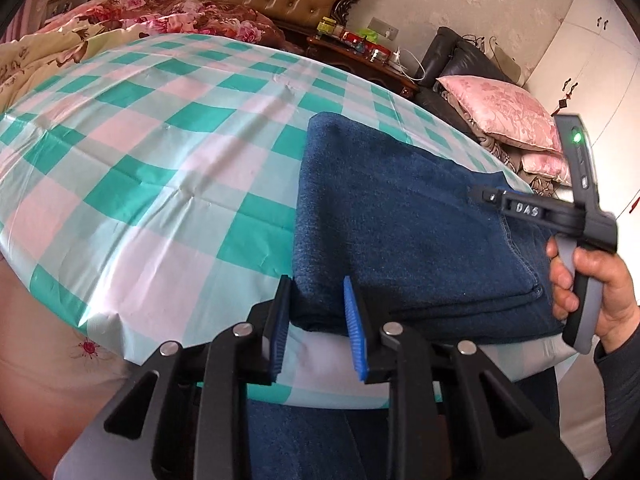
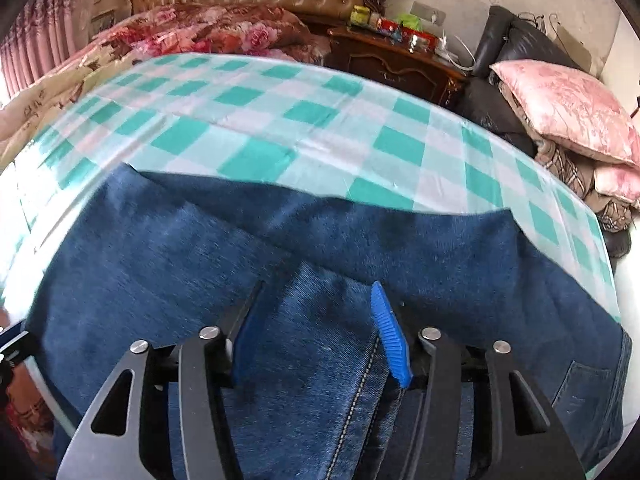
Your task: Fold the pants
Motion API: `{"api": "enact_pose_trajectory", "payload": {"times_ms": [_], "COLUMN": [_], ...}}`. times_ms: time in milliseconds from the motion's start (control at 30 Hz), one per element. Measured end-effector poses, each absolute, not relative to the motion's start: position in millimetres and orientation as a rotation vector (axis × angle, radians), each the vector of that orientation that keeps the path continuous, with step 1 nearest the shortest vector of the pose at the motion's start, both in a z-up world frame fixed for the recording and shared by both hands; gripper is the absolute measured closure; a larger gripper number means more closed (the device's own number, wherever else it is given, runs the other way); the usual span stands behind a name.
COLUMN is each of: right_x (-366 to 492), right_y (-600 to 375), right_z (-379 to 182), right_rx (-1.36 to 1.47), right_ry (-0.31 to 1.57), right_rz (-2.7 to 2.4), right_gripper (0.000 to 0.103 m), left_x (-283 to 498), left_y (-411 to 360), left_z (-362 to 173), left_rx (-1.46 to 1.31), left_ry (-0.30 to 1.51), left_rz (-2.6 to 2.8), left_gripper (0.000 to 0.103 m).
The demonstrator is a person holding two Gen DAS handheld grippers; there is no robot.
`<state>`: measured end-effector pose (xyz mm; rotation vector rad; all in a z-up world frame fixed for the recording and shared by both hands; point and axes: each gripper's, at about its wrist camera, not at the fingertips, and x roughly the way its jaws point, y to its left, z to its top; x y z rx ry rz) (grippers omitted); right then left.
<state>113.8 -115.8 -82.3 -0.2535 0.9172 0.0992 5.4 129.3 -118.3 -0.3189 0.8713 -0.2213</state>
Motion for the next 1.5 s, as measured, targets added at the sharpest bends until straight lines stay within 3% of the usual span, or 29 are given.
{"api": "enact_pose_trajectory", "payload": {"times_ms": [567,1100,1200,1500], "right_x": [114.4,138.7,147.7,167.7], "right_y": [-94.8,-41.4,-20.0,51.1], "right_z": [-58.8,-65.5,-64.8,-81.3], "right_rx": [-0.085,0.007,-0.005,-0.1], "right_ry": [0.905,1.065,1.098,1.204], "right_rz": [0.212,0.361,0.389,0.339], "right_gripper": [0.039,0.039,0.042,0.043], "left_x": [9.0,11.8,10.7,10.1], "left_y": [128.4,124.3,124.5,121.7], "left_z": [-117.4,-116.3,-115.3,-112.7], "left_rx": [-0.289,-0.287,-0.289,-0.267], "left_ry": [0.882,0.897,0.893,0.889], "left_rz": [-0.231,-0.212,-0.215,-0.204], "left_gripper": [0.075,0.077,0.083,0.087]}}
